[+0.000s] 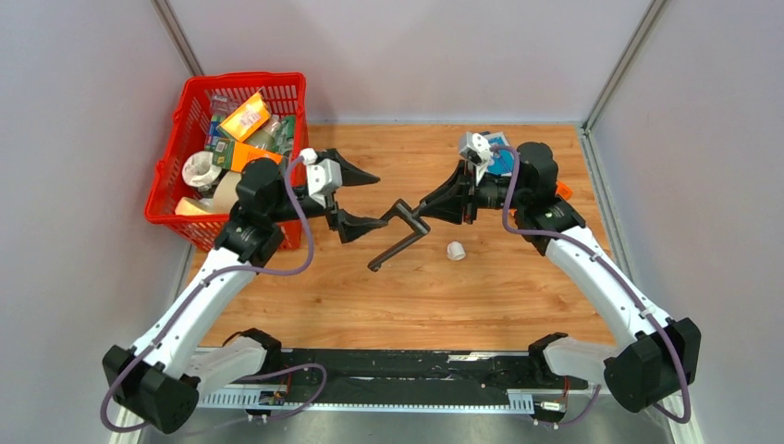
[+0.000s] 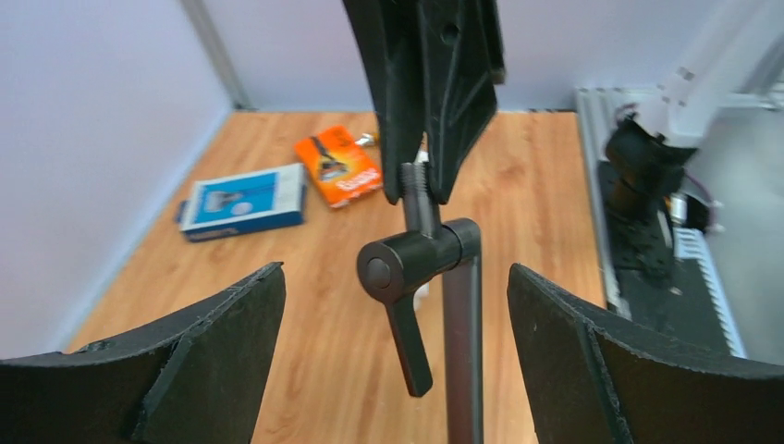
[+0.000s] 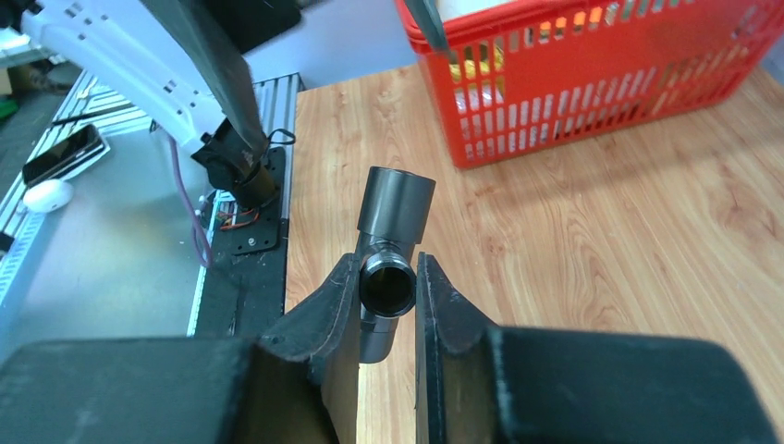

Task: Install the water faucets

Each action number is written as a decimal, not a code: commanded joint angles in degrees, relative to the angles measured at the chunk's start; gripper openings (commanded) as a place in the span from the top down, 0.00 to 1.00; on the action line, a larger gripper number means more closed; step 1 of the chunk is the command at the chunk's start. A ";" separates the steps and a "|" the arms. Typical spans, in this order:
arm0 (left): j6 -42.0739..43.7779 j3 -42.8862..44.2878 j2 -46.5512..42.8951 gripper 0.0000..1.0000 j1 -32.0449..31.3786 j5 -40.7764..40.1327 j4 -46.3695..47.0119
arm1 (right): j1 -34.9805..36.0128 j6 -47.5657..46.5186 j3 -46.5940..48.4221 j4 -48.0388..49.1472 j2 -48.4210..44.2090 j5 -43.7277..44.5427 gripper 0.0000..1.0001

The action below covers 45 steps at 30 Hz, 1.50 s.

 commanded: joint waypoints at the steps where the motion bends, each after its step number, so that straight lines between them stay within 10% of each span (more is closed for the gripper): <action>1: -1.38 0.69 4.16 0.07 0.16 13.63 3.14 | 2.28 -5.82 4.07 4.26 -0.73 -6.31 1.00; 38: -9.13 5.17 15.32 0.32 -5.90 9.06 -7.84 | 8.09 -15.31 7.06 -3.74 1.21 1.78 1.00; 45: -7.73 5.43 15.33 0.81 -5.90 8.80 -9.42 | 8.35 -13.39 7.41 -3.91 1.38 5.36 1.00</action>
